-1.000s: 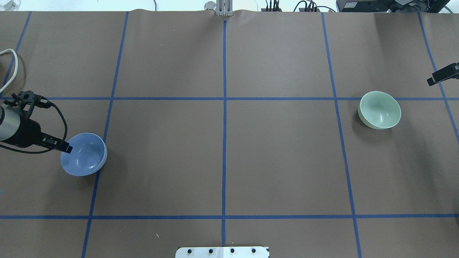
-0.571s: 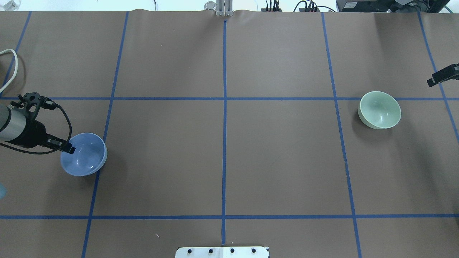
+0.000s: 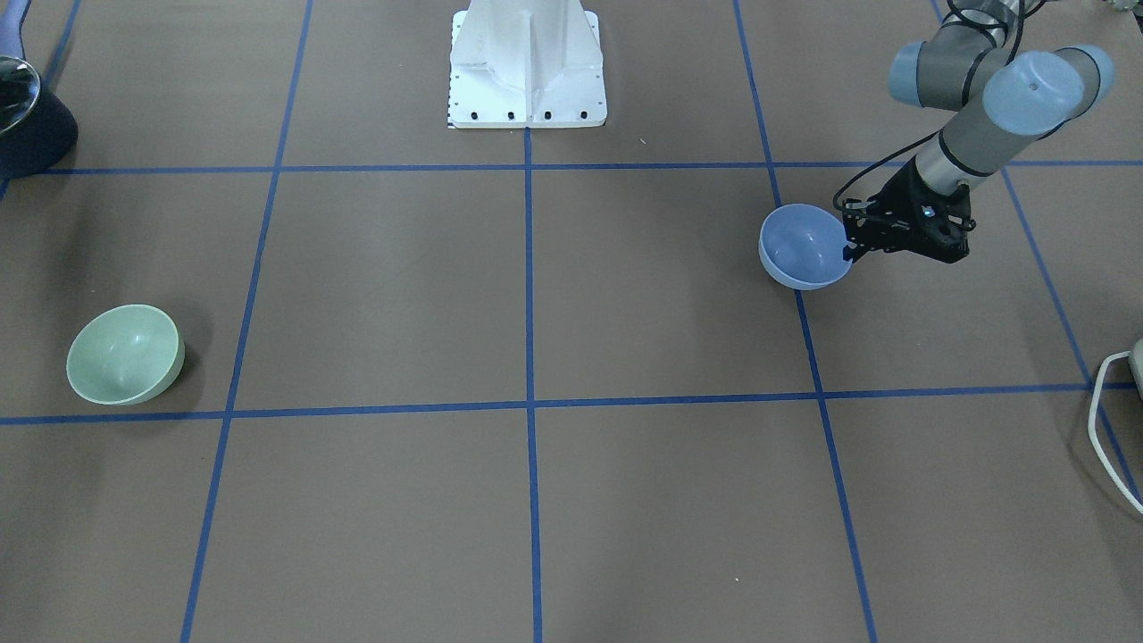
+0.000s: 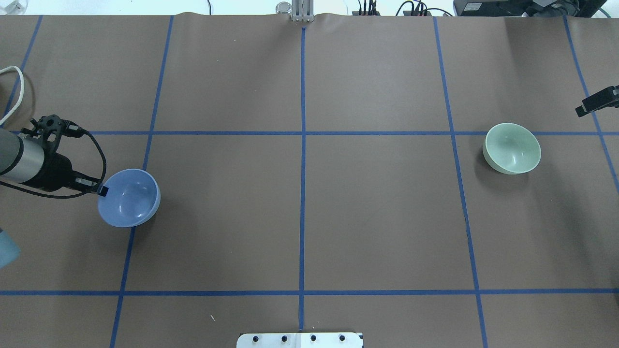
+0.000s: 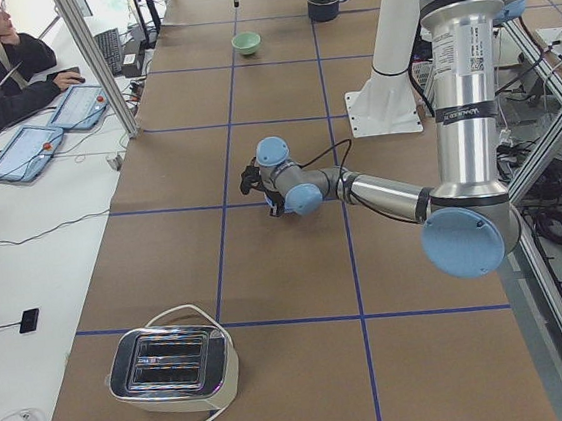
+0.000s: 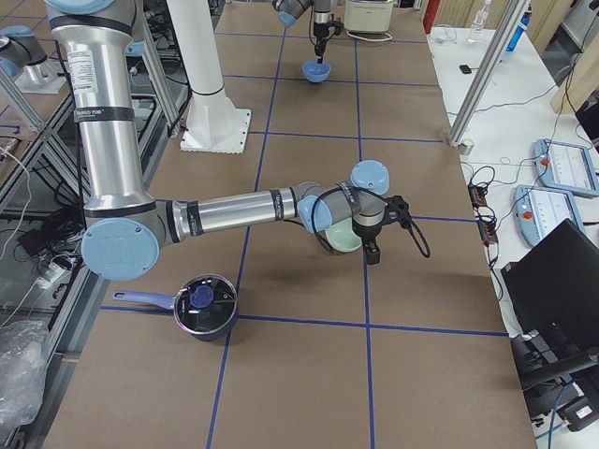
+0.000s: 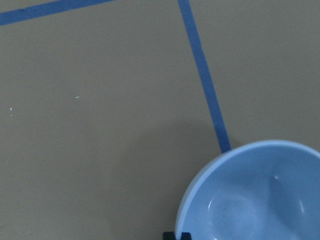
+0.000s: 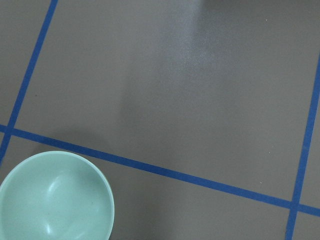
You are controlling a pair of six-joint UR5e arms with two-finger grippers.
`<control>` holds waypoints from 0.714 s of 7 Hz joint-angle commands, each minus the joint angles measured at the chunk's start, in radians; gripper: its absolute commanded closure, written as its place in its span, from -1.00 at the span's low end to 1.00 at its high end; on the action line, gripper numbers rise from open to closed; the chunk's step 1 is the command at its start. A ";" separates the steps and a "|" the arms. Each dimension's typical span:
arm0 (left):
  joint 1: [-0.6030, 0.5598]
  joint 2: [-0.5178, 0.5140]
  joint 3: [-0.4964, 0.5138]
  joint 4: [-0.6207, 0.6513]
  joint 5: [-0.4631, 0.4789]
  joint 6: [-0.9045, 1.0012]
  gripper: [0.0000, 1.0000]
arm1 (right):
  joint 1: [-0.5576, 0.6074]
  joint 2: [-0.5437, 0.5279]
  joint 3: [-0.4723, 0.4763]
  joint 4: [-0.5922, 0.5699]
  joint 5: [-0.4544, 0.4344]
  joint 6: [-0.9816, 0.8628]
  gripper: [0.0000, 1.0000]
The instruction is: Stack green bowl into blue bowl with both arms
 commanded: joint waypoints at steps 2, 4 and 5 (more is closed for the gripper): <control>0.017 -0.217 -0.036 0.139 0.008 -0.225 1.00 | 0.000 0.000 0.003 0.000 0.000 0.000 -1.00; 0.147 -0.497 0.008 0.449 0.129 -0.280 1.00 | 0.000 0.000 0.006 0.001 0.002 0.002 -1.00; 0.216 -0.619 0.104 0.501 0.229 -0.329 1.00 | 0.000 0.002 0.003 0.001 0.000 0.002 -1.00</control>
